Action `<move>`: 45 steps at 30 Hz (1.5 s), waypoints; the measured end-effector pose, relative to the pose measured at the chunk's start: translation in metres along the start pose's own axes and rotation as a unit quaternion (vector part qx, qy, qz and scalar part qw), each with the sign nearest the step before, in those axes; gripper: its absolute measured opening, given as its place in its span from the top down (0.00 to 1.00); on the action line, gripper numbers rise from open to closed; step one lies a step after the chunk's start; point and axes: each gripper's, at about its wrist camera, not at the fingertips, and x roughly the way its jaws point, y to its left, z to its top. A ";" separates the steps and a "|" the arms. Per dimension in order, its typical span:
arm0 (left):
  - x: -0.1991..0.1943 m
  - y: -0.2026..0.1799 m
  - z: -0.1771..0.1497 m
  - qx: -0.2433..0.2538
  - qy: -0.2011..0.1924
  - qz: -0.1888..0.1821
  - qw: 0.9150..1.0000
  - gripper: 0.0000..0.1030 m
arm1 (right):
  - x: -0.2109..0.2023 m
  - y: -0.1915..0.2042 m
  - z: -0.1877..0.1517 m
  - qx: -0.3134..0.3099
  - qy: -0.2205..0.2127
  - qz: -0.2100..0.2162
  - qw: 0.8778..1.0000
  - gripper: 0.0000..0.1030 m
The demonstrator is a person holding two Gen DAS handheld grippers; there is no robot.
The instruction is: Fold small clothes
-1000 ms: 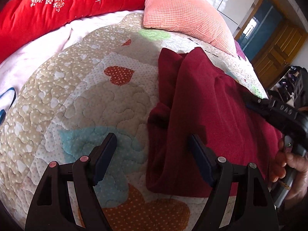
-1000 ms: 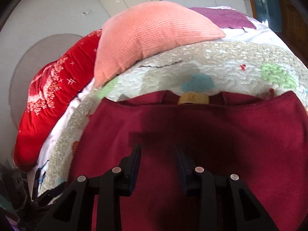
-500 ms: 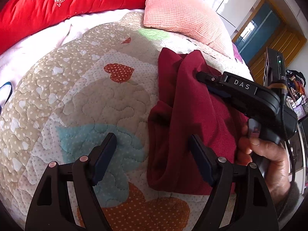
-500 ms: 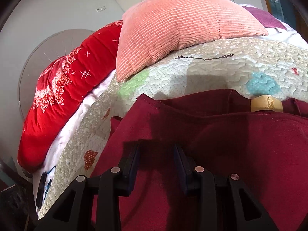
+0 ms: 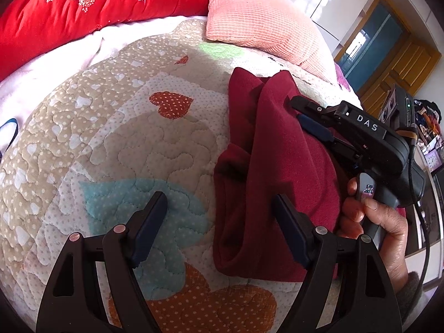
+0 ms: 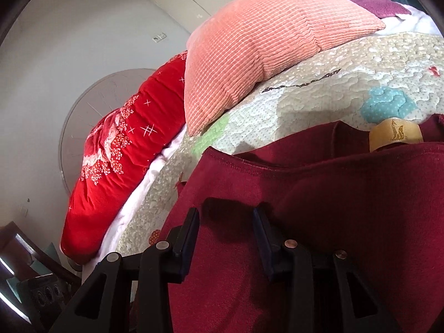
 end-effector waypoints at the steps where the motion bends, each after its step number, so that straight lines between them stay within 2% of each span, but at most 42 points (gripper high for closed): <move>1: 0.000 0.000 0.000 0.002 0.000 0.001 1.000 0.23 | 0.000 0.000 0.000 -0.001 0.000 -0.001 1.000 0.63; 8: -0.003 0.005 0.003 -0.012 0.007 -0.011 1.000 0.23 | 0.004 0.006 0.002 -0.008 0.018 -0.021 1.000 0.61; 11: -0.006 0.008 0.002 -0.021 0.010 -0.022 0.999 0.23 | 0.008 0.011 0.008 -0.008 0.045 -0.038 0.998 0.58; 14: -0.010 0.011 0.001 -0.026 0.016 -0.030 0.999 0.23 | 0.014 0.031 0.015 -0.030 0.069 -0.086 0.993 0.58; 16: -0.015 0.015 0.001 -0.034 0.022 -0.042 0.998 0.23 | 0.017 0.049 0.018 -0.054 0.072 -0.073 0.993 0.59; 17: -0.017 0.019 0.002 -0.040 0.023 -0.048 0.998 0.23 | 0.023 0.057 0.018 -0.068 0.080 -0.081 0.991 0.59; 19: -0.021 0.027 0.003 -0.057 0.020 -0.055 0.997 0.23 | 0.043 0.074 0.016 -0.111 0.106 -0.155 0.976 0.59; 24: -0.018 0.034 0.004 -0.072 0.027 -0.057 0.995 0.23 | 0.070 0.087 0.005 -0.155 0.118 -0.202 0.960 0.55; 25: -0.018 0.033 0.003 -0.069 0.026 -0.056 0.996 0.23 | 0.069 0.089 0.005 -0.159 0.120 -0.202 0.959 0.53; 27: -0.018 0.030 0.003 -0.064 0.027 -0.054 0.996 0.23 | 0.065 0.087 0.008 -0.140 0.126 -0.184 0.965 0.50; 29: -0.017 0.029 0.002 -0.062 0.026 -0.050 0.996 0.23 | 0.058 0.083 0.013 -0.097 0.125 -0.153 0.975 0.41; 31: -0.015 0.026 0.001 -0.057 0.025 -0.045 0.997 0.23 | 0.059 0.082 0.013 -0.073 0.133 -0.144 0.978 0.29; 33: -0.014 0.024 0.001 -0.052 0.023 -0.040 0.998 0.23 | 0.067 0.091 0.011 -0.091 0.146 -0.167 0.971 0.28; 40: -0.014 0.027 0.001 -0.057 0.025 -0.043 0.997 0.23 | 0.103 0.119 -0.009 -0.208 0.203 -0.254 0.923 0.14; 43: -0.012 0.027 0.002 -0.053 0.024 -0.040 0.997 0.23 | 0.109 0.119 -0.015 -0.229 0.198 -0.273 0.913 0.12; 45: -0.010 0.026 0.003 -0.052 0.024 -0.039 0.998 0.23 | 0.106 0.118 -0.019 -0.236 0.187 -0.274 0.913 0.12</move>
